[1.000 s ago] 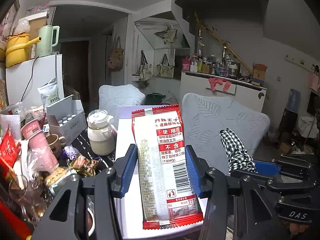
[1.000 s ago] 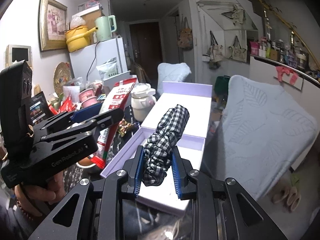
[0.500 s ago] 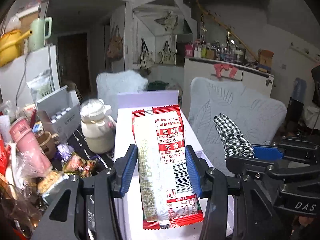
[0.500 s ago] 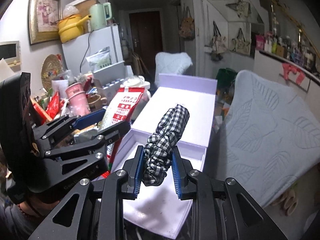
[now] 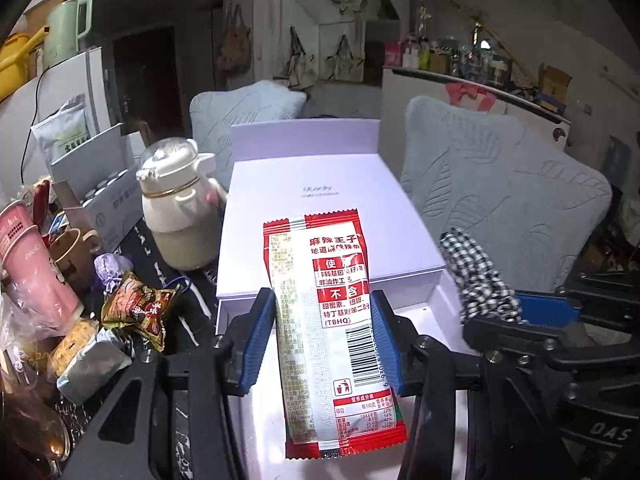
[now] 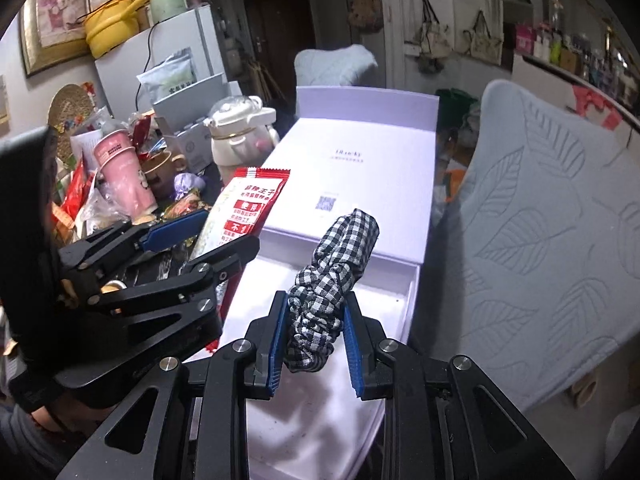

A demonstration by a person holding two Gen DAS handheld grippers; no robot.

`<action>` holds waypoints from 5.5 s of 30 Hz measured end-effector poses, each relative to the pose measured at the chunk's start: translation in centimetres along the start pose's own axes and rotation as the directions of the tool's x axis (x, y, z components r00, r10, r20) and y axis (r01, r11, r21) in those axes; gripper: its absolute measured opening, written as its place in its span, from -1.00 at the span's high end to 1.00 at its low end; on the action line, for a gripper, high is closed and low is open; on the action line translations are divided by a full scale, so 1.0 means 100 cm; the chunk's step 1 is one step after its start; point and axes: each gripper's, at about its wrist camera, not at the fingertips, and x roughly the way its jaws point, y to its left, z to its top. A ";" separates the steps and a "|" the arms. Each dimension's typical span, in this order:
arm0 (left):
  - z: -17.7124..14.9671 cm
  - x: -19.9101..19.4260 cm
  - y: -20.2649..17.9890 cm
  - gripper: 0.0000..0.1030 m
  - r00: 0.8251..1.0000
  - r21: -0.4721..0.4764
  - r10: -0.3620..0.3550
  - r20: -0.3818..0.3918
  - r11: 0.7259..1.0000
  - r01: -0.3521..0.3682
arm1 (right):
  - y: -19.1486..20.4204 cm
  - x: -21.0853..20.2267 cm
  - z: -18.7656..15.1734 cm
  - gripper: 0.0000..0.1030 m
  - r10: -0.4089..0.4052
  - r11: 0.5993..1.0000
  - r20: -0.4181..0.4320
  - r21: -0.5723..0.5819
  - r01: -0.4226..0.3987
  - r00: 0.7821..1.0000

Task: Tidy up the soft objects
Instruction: 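Lower the packet and scrunchie into the box and open both grippers, then withdraw both tools from the box back toward the pile, then grasp the purple-and-silver snack bag with the left gripper while the right grasps the red chip bag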

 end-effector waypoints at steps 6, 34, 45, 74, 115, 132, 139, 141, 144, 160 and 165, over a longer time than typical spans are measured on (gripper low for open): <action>-0.003 0.013 -0.001 0.06 0.999 0.008 0.029 -0.046 1.000 -0.029 | -0.008 0.010 0.000 0.36 -0.022 1.000 -0.013 0.011 0.022 1.000; 0.019 -0.045 -0.018 -0.34 0.991 0.020 0.119 -0.055 0.993 -0.118 | -0.015 -0.047 -0.004 -0.33 -0.123 0.992 0.064 0.022 0.122 0.990; 0.030 -0.106 -0.034 -0.35 0.992 0.034 0.119 0.030 0.992 -0.120 | -0.004 -0.107 -0.005 -0.33 -0.134 0.991 0.151 0.008 0.135 0.979; -0.031 -0.245 -0.069 -0.41 0.993 0.027 -0.002 0.120 1.000 -0.001 | 0.026 -0.250 -0.088 -0.55 -0.202 0.978 0.316 0.021 0.206 0.927; -0.202 -0.251 -0.098 -0.41 0.964 0.024 -0.218 -0.155 0.974 0.224 | 0.026 -0.233 -0.286 -0.73 -0.209 0.958 0.156 0.233 0.169 0.965; -0.225 -0.205 -0.089 -0.41 0.946 -0.048 -0.207 -0.252 0.978 0.201 | 0.012 -0.173 -0.309 -0.73 -0.096 0.978 0.078 0.193 0.080 0.992; -0.225 -0.195 -0.084 -0.41 0.944 -0.077 -0.211 -0.255 0.977 0.198 | -0.002 -0.148 -0.306 -0.73 -0.011 0.981 0.061 0.192 -0.001 0.998; -0.227 -0.190 -0.086 -0.41 0.937 -0.086 -0.220 -0.272 0.975 0.204 | -0.005 -0.143 -0.305 -0.73 -0.008 0.983 0.061 0.183 -0.003 0.998; -0.228 -0.185 -0.090 -0.41 0.934 -0.081 -0.220 -0.282 0.975 0.206 | -0.007 -0.136 -0.305 -0.72 -0.001 0.985 0.044 0.172 -0.006 0.999; -0.225 -0.171 -0.127 -0.41 0.899 -0.002 -0.334 -0.283 0.938 0.347 | -0.022 -0.147 -0.316 -0.01 -0.031 0.978 0.085 0.206 0.013 0.996; -0.224 -0.175 -0.139 -0.41 0.903 0.045 -0.338 -0.264 0.931 0.361 | -0.029 -0.152 -0.320 -0.01 -0.072 0.975 0.080 0.216 0.054 0.994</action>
